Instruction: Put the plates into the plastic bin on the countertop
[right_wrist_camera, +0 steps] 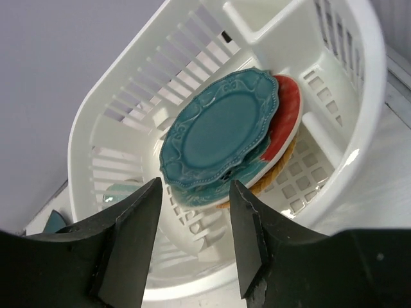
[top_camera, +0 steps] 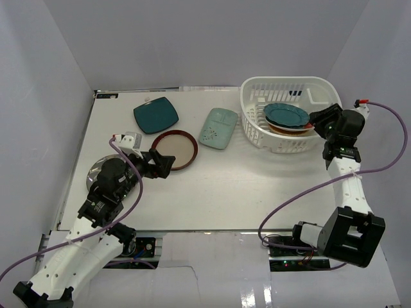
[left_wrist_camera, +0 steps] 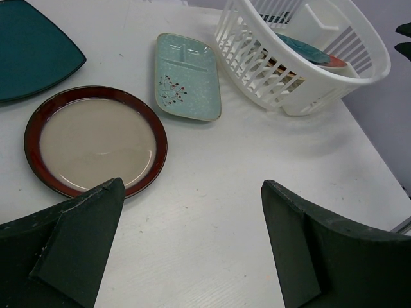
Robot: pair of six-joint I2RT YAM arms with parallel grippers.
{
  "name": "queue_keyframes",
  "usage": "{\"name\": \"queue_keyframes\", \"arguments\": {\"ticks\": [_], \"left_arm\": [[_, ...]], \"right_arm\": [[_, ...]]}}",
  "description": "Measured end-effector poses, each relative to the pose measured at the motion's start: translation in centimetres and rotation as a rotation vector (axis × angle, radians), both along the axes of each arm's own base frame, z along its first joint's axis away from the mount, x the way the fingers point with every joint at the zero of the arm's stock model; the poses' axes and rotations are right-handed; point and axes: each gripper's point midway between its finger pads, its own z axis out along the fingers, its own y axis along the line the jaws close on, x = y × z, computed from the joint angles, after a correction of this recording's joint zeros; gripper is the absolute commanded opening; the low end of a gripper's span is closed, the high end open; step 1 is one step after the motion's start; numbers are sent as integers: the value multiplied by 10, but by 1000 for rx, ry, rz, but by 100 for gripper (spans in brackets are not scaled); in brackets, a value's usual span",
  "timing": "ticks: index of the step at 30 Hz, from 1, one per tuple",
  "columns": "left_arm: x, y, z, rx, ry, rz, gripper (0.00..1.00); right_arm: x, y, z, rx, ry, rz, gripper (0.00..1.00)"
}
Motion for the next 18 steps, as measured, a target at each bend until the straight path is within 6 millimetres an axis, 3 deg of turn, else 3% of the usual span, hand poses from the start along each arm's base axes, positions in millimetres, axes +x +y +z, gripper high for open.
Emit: {"name": "queue_keyframes", "arguments": {"ticks": [2, 5, 9, 12, 14, 18], "left_arm": [[1, -1, -3, 0, 14, 0, 98], [6, -5, -12, 0, 55, 4, 98], [14, -10, -31, -10, 142, 23, 98], [21, -9, -47, -32, 216, 76, 92], [26, -6, -61, -55, 264, 124, 86], [38, 4, -106, -90, 386, 251, 84]], "right_arm": [[-6, 16, 2, -16, -13, 45, 50], [-10, 62, 6, -52, -34, 179, 47], [-45, 193, -2, -97, -68, 543, 46], [-87, 258, -20, -115, -67, 747, 46], [-113, 288, -36, -130, -53, 848, 47], [-147, 318, -69, -153, -19, 966, 52]]}}
